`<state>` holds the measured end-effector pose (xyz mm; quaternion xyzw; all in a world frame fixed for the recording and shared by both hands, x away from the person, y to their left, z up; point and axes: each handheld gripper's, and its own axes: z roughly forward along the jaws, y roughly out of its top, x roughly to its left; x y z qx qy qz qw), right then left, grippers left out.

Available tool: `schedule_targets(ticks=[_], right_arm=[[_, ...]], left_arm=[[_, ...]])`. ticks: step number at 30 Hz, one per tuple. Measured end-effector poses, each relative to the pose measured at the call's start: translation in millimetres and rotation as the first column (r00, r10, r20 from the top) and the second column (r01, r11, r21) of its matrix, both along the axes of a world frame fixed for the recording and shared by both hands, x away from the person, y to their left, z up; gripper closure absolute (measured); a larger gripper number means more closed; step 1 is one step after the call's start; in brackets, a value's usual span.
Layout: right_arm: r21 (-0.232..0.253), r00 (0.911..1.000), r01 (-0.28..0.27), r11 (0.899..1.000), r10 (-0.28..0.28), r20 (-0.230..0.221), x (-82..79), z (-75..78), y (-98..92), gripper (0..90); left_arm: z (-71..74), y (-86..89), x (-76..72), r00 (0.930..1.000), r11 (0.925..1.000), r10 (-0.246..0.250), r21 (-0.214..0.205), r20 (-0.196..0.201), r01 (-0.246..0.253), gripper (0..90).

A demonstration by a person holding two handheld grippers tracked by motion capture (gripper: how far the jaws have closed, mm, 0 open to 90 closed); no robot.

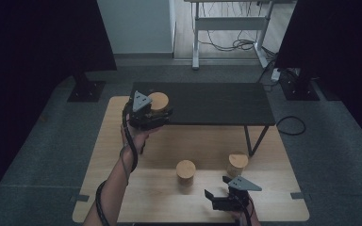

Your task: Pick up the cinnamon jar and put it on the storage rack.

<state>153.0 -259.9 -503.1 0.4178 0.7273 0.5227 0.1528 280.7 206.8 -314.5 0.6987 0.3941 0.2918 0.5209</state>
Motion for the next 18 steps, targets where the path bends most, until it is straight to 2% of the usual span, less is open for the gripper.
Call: schedule_targets(ticks=[9,18], right_arm=[[-0.005,1.0,-0.009,1.0,0.009,-0.001,-0.3,0.0,1.6,3.6],[-0.007,0.9999,-0.013,1.0,0.013,0.001,-0.7,-0.2,2.7,3.6]], left_arm=[[-0.4,-12.4,7.5,0.9992,0.9987,0.04,0.031,0.008,-0.04,24.2],[-2.4,-19.0,15.5,0.9972,0.9965,0.075,0.038,-0.001,-0.075,24.2]])
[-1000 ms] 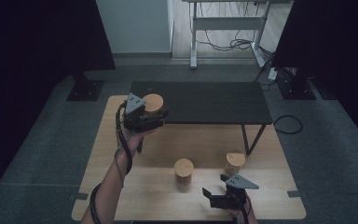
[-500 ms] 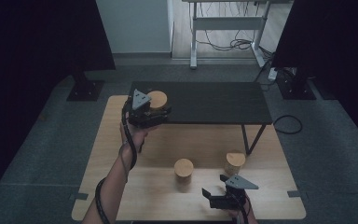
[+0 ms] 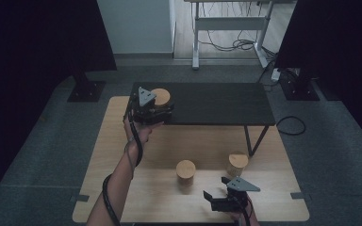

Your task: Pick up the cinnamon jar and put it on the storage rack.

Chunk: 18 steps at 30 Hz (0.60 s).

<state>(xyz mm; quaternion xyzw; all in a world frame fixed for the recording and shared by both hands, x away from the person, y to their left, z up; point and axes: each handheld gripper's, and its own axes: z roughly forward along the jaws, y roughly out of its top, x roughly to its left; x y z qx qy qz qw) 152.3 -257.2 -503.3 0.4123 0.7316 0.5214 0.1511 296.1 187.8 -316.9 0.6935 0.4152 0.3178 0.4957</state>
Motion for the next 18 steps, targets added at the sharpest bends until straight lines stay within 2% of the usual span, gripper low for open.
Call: schedule_targets(ticks=[7,11,18], right_arm=[[0.002,1.0,-0.001,1.0,0.001,0.0,-0.3,-0.1,-0.1,3.6],[0.002,1.0,0.001,1.0,-0.001,0.0,-0.4,-0.1,-0.1,3.7],[-0.001,1.0,-0.002,1.0,0.002,0.001,-0.7,-0.1,1.0,3.6]], left_arm=[[-1.6,-3.0,5.1,0.9999,0.9999,0.014,0.0,0.001,-0.014,24.5],[-4.9,2.1,7.8,0.9998,0.9991,0.013,-0.041,-0.012,-0.014,24.7],[-6.0,-0.6,5.8,0.9997,0.999,0.025,-0.037,-0.008,-0.025,24.4]])
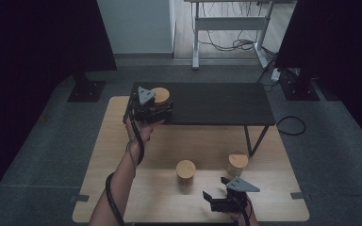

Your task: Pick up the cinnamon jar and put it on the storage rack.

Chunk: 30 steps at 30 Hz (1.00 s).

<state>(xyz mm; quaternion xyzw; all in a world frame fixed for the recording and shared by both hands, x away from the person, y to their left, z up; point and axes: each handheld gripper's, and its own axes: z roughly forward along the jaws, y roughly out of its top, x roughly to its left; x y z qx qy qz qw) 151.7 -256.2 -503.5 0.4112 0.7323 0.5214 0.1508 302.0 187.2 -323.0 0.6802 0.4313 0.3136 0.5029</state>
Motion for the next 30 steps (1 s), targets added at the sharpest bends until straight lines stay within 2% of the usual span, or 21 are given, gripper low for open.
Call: schedule_targets(ticks=[22,30], right_arm=[[-0.002,1.0,-0.001,1.0,0.001,0.001,0.1,-0.1,0.3,3.6],[-0.001,1.0,-0.001,1.0,0.001,0.001,-0.1,0.1,0.1,3.6]], left_arm=[[1.2,-4.5,0.1,0.9999,0.9997,0.011,0.023,-0.011,-0.011,24.0],[3.1,-2.7,-1.4,0.9998,1.0,-0.004,0.009,-0.021,0.004,16.6]])
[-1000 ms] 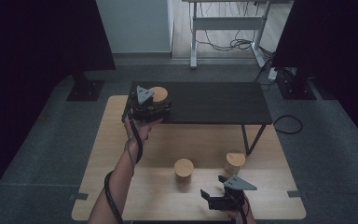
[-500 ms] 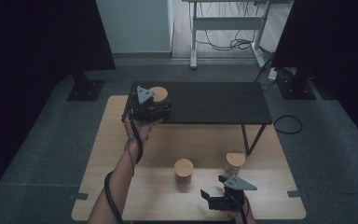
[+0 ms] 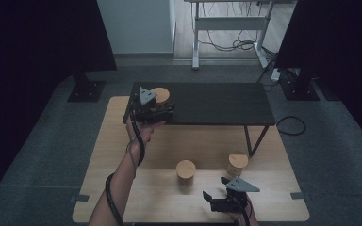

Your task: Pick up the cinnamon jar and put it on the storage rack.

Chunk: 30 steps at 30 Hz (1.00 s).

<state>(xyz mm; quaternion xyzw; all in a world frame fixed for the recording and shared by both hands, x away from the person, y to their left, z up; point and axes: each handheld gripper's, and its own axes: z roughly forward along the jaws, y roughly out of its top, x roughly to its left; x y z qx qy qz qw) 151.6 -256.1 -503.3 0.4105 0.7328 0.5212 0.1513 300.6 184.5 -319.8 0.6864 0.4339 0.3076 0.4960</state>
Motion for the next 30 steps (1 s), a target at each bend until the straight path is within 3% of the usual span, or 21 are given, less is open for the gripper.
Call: schedule_targets(ticks=[5,8,11,30], right_arm=[[0.001,1.0,0.0,1.0,0.0,0.002,-0.4,0.2,-0.1,3.6],[0.001,1.0,0.001,1.0,-0.001,0.001,-0.2,0.2,0.0,3.6],[0.002,1.0,0.0,1.0,0.0,0.001,-0.3,0.4,0.2,3.6],[0.006,1.0,0.006,1.0,-0.006,0.0,-1.5,1.2,1.1,3.5]], left_arm=[[2.5,-0.6,-5.3,1.0,1.0,-0.003,0.004,0.009,0.003,11.0],[4.2,-3.1,-10.0,0.9999,0.9996,0.0,0.028,0.016,0.0,5.9],[4.2,-1.2,-14.7,0.9998,0.9999,-0.005,0.015,0.017,0.005,3.3],[-7.2,23.0,-52.4,0.9991,0.9996,-0.011,-0.025,0.04,0.012,3.3]])
